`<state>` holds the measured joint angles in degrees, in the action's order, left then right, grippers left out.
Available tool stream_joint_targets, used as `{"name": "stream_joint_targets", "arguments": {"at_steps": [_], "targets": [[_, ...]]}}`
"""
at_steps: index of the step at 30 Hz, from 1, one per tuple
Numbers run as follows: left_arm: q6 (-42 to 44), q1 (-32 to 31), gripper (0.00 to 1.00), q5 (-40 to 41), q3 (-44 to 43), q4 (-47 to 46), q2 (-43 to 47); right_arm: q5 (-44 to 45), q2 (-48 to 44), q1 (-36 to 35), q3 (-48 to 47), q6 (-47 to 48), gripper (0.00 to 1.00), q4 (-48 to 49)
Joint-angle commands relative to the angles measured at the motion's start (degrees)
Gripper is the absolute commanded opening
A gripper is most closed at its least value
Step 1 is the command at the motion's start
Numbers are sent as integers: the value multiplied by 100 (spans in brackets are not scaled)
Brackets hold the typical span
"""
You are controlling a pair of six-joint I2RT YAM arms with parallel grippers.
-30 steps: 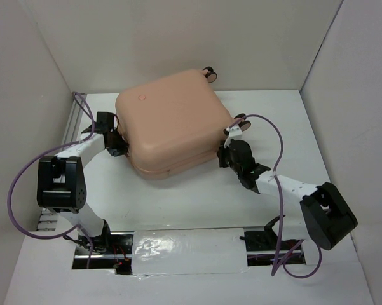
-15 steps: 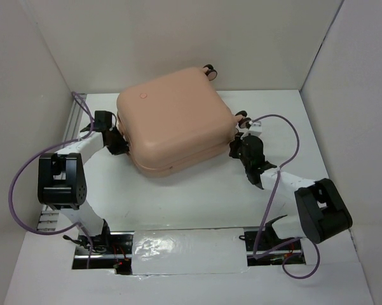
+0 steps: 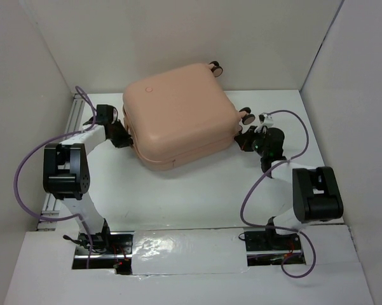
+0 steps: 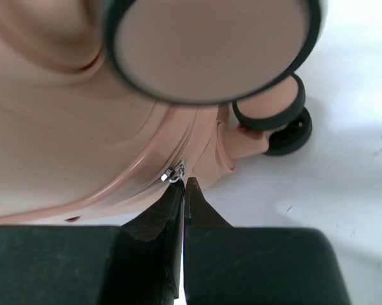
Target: Pack the luggage
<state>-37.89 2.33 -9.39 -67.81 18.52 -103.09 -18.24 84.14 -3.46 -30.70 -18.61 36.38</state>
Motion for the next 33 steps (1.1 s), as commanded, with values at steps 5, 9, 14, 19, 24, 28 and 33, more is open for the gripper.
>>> {"name": "stream_joint_targets", "arguments": {"at_steps": [5, 9, 14, 19, 24, 28, 33], "targets": [[467, 567, 0, 1369, -65, -218, -511, 804, 340, 1435, -691, 578, 0, 528], [467, 567, 0, 1369, -127, -218, -563, 367, 637, 1769, -1008, 508, 0, 422], [519, 620, 0, 1369, -241, -165, -616, -485, 1209, 1920, -1946, 1042, 0, -165], [677, 620, 0, 1369, -294, -165, -616, -1066, 1737, 2034, -2728, 1463, 0, -482], [739, 620, 0, 1255, -425, -165, -747, -1262, 2203, 1903, -3416, 1931, 0, -896], [739, 620, 0, 1194, -479, -218, -809, -1164, 2580, 1849, -3767, 2019, 0, -651], [897, 620, 0, 1194, -479, -341, -940, -2006, 3204, 1849, -4662, 1887, 0, -560]]}}
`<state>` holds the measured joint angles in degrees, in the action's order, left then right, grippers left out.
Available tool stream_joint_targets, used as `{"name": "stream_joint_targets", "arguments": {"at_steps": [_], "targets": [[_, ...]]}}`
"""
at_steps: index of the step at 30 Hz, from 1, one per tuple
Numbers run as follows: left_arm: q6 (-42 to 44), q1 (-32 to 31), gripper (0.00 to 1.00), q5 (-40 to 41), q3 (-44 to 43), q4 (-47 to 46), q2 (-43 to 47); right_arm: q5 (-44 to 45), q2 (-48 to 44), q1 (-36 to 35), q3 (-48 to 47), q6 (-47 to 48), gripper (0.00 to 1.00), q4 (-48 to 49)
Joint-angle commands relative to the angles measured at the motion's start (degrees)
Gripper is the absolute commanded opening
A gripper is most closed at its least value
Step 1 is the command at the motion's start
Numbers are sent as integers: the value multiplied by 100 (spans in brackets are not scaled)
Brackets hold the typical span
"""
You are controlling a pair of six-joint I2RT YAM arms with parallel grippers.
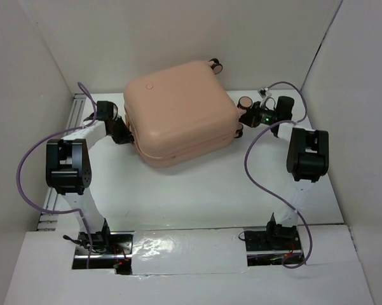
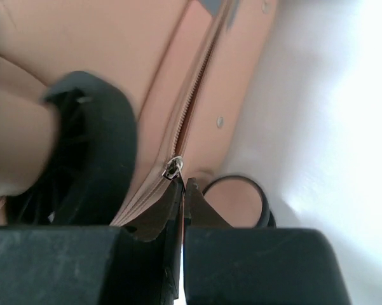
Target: Pack the luggage
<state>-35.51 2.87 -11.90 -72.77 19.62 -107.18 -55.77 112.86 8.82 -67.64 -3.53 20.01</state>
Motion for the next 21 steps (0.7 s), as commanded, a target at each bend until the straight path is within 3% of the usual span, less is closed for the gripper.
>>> {"name": "stream_joint_targets", "arguments": {"at_steps": [1, 4, 7, 14, 17, 21], "targets": [[711, 565, 0, 1445, -43, -450, -532, 1231, 638, 621, -1206, 614, 0, 788], [781, 565, 0, 1445, -106, -450, -585, 568, 1061, 560, -1770, 914, 0, 715], [904, 565, 0, 1445, -228, -450, -638, 699, 1421, 428, -2288, 1319, 0, 382], [1098, 565, 0, 1515, -614, -450, -883, 865, 2529, 148, -3843, 1178, 0, 215], [1159, 565, 0, 1515, -756, -450, -1024, 1733, 2890, -213, -4398, 1293, 0, 222], [1282, 565, 0, 1384, -984, -450, -1139, 3507, 3277, -600, -4652, 575, 0, 1100]]}}
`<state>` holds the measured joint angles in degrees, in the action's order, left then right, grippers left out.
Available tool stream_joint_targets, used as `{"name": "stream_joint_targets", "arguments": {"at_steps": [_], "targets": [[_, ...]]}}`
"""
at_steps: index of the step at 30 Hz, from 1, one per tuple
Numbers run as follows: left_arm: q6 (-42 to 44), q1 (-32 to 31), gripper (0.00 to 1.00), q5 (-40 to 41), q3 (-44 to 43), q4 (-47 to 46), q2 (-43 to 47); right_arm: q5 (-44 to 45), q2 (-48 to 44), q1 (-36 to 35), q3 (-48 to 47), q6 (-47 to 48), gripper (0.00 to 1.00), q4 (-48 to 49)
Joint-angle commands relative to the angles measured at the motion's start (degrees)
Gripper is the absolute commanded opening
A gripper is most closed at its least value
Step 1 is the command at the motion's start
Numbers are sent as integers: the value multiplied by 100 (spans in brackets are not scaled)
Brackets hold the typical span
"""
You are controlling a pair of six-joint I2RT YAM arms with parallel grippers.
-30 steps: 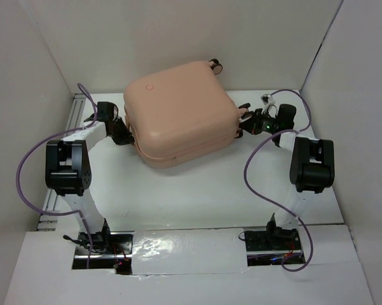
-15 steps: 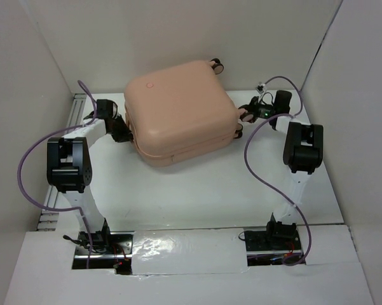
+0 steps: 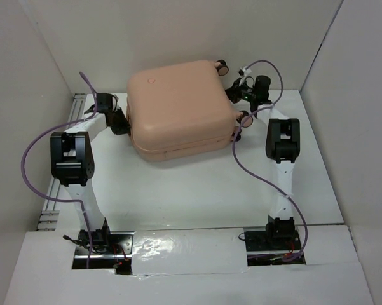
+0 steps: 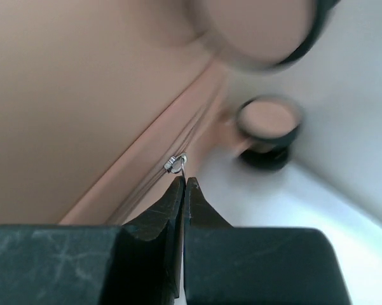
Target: Pack the luggage
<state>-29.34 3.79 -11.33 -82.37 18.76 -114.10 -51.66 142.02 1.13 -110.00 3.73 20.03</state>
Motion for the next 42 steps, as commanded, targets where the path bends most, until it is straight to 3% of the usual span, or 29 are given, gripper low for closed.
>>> {"name": "stream_joint_targets", "arguments": {"at_steps": [1, 3, 5, 8, 12, 15, 19, 21, 22, 24, 25, 28, 32, 35, 38, 42], "targets": [[667, 473, 0, 1327, -25, -365, -498, 3388, 466, 169, -496, -397, 0, 1265], [763, 473, 0, 1274, -200, -365, -551, 4039, 800, 98, -767, -1289, 0, 1757], [903, 412, 0, 1274, -384, -365, -683, 3701, 1116, -7, -988, -1706, 0, 2116], [1176, 289, 0, 1204, -753, -365, -876, 3382, 847, -252, -628, -1508, 0, 2618], [1554, -53, 0, 1265, -1727, -312, -1420, 3329, -453, -657, 2009, -743, 0, 3778], [1694, -239, 0, 1030, -2858, -119, -2025, 3074, -1297, -728, 3416, -890, 0, 4507], [1800, -475, 1, 843, -3707, 13, -2344, 2925, -2194, -955, 4772, -857, 0, 5010], [1801, -537, 20, 1027, -3708, 65, -2344, 3003, -2772, -1070, 5205, -803, 0, 4941], [1731, -537, 49, 1263, -3708, 66, -2266, 3004, -2976, -1158, 5677, -803, 0, 4940], [1669, -537, 74, 1510, -3428, 119, -1950, 3004, -3537, -1350, 6172, -803, 0, 5036], [1495, -485, 96, 1911, -3426, 119, -1853, 3082, -3688, -1413, 6444, -803, 0, 4985], [967, -178, 100, 2572, -3978, 705, -1607, 3231, -4076, -1580, 6499, -619, 0, 4379], [482, 393, 100, 2444, -5034, 1840, -1326, 3320, -4191, -1651, 6500, -601, 0, 4185], [605, 447, 100, 2260, -4834, 1912, -617, 3171, -4427, -1641, 6622, -794, 0, 4184], [483, 447, 100, 2240, -4420, 1973, -9, 3372, -4770, -2133, 6623, -454, 0, 3834], [613, 447, 100, 3057, -4235, 2044, 783, 3426, -5052, -2643, 6675, -381, 0, 3403]]}}
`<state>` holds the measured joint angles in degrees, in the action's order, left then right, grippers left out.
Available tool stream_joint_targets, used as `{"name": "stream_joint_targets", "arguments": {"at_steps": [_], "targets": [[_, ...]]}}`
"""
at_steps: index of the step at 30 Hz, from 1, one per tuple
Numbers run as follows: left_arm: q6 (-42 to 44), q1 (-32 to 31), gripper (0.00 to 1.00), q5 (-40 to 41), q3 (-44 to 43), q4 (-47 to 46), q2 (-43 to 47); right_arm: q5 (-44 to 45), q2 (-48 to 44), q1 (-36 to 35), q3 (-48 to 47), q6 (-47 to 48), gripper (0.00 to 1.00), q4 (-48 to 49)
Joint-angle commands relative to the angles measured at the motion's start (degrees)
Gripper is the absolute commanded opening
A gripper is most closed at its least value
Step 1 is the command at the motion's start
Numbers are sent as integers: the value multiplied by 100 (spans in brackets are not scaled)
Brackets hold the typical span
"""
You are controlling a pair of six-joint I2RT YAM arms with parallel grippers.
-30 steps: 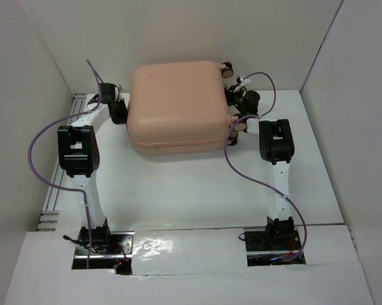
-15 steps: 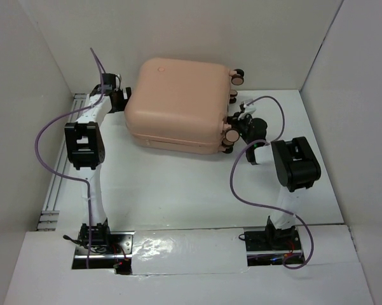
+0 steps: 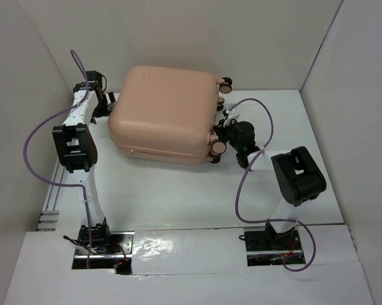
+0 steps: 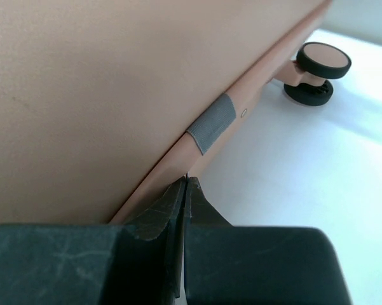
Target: Pack the luggage
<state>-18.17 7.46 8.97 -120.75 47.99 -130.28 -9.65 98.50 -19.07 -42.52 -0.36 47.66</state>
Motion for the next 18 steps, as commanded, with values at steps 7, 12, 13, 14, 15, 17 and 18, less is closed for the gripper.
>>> {"name": "stream_joint_targets", "arguments": {"at_steps": [7, 12, 13, 14, 15, 17, 18], "targets": [[525, 202, 100, -496, -1109, -9, 1954, -98, -1139, -976, 121, 106, 0, 157], [675, 203, 100, -2785, -37, -412, 1980, 51, -1201, -976, 174, 54, 0, -11], [605, 203, 97, -2735, -36, -413, 1893, 51, -1201, -976, 174, 54, 0, -11], [535, 203, 88, -2734, -141, -335, 1779, 51, -1201, -976, 174, 54, 0, -63], [534, 203, 84, -2891, -142, -334, 1595, 51, -1201, -976, 174, 54, 0, -64], [385, 203, 82, -3015, -203, -272, 1532, 51, -1201, -976, 174, 54, 0, -116], [298, 203, 82, -3085, -203, -272, 1532, 112, -1201, -976, 122, 54, 0, -116]]}}
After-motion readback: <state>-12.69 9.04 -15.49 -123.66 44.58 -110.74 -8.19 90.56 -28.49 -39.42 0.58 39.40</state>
